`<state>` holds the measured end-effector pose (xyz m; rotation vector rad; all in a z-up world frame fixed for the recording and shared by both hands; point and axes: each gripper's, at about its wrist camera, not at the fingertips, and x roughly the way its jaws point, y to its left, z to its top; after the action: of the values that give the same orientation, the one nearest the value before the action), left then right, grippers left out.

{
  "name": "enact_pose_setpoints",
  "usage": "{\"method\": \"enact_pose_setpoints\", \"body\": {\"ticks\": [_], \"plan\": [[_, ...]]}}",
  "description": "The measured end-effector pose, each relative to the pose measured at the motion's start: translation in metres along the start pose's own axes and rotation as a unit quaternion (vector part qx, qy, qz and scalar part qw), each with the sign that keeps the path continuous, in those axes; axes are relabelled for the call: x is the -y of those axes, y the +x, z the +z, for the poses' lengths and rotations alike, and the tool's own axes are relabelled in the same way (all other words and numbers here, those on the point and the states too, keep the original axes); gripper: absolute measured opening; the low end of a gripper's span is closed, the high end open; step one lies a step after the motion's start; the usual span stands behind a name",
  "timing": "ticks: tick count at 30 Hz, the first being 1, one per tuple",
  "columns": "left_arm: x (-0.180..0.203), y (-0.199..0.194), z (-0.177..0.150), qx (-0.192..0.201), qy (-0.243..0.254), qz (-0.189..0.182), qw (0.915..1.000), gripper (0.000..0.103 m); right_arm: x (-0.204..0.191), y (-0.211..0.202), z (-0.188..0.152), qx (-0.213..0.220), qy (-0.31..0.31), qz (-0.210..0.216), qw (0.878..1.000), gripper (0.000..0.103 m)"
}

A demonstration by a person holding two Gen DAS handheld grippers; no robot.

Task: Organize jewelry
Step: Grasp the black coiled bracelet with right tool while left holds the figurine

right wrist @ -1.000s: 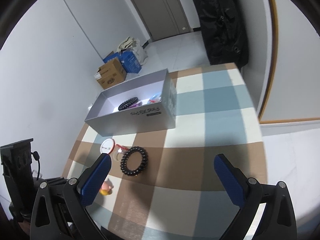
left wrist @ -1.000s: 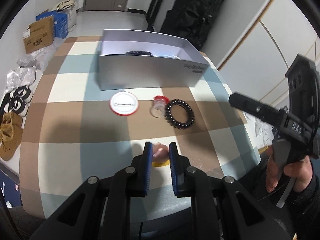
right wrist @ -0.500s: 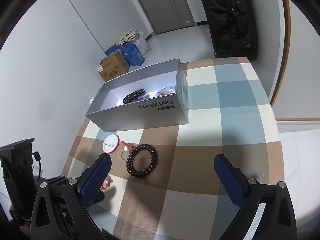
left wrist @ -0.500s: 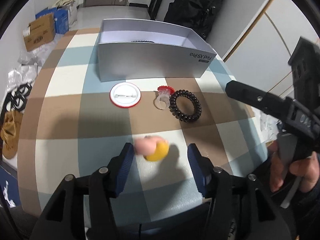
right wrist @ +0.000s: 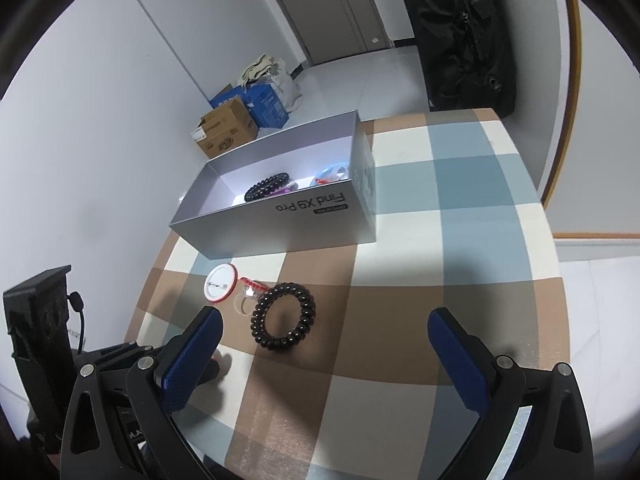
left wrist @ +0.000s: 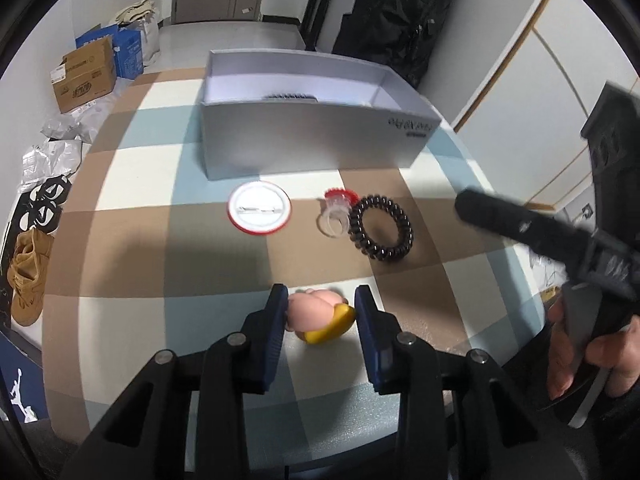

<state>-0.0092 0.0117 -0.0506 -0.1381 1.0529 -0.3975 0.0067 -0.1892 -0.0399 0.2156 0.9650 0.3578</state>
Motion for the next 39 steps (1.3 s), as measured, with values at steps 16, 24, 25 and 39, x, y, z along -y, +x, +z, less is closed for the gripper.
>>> {"method": "enact_pose_setpoints", "body": {"ticks": [16,24,25,39], "plan": [[-0.034,-0.033,0.015,0.075,-0.071,-0.004,0.9946,0.028,-0.053,0.04,-0.013,-0.036,-0.134,-0.038,0.99,0.077],[-0.042,-0.034,0.016,0.08,-0.081,-0.004,0.9935,0.028,-0.066,0.058,-0.016,-0.037,-0.18,-0.081,0.98,0.055],[-0.042,-0.034,0.017,0.08,-0.081,-0.005,0.9935,0.028,-0.067,0.059,-0.016,-0.037,-0.183,-0.083,0.979,0.051],[-0.041,-0.035,0.016,0.078,-0.078,0.001,0.9939,0.028,-0.064,0.056,-0.014,-0.036,-0.17,-0.065,0.983,0.044]]}}
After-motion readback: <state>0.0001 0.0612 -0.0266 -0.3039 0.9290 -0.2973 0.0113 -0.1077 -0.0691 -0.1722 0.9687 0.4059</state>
